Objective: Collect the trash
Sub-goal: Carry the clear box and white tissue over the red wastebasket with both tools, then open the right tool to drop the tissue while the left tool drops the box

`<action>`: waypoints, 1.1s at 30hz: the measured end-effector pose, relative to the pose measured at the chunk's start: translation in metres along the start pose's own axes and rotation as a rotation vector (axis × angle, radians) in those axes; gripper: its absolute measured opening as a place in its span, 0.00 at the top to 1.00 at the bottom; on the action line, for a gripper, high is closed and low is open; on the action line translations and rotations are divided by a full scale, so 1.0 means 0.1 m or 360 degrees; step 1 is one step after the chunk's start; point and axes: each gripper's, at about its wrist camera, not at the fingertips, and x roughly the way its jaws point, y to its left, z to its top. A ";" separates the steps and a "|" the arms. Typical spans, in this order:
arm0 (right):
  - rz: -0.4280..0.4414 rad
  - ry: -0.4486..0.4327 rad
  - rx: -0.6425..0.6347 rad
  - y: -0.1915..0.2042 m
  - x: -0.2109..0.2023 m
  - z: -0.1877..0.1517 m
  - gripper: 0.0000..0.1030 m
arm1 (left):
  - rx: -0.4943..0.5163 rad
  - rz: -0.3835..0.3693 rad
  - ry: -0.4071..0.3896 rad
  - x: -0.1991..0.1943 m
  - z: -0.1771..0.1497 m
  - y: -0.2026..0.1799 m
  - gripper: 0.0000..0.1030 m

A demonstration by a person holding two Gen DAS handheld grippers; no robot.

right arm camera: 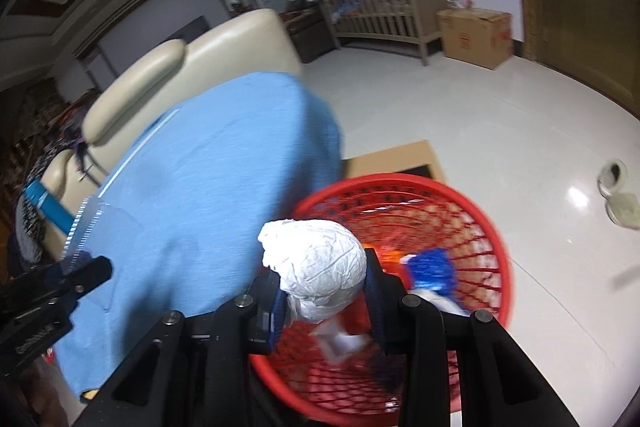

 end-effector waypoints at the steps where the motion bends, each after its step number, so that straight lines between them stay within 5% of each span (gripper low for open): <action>1: -0.0023 0.0006 0.0012 -0.07 0.01 0.00 0.65 | 0.0012 -0.0014 0.0000 0.01 0.02 -0.05 0.57; 19: -0.0143 0.0151 0.0110 -0.65 0.26 -0.02 0.62 | 0.0161 -0.0182 0.0052 0.17 0.24 -0.71 0.57; 22: -0.0150 0.0165 0.0159 -0.72 0.28 -0.03 0.33 | 0.0179 -0.0199 0.0062 0.18 0.25 -0.77 0.57; 33: -0.0129 0.0018 0.0281 -0.88 0.00 0.10 0.33 | 0.0198 -0.0275 0.0135 0.31 0.27 -0.91 0.57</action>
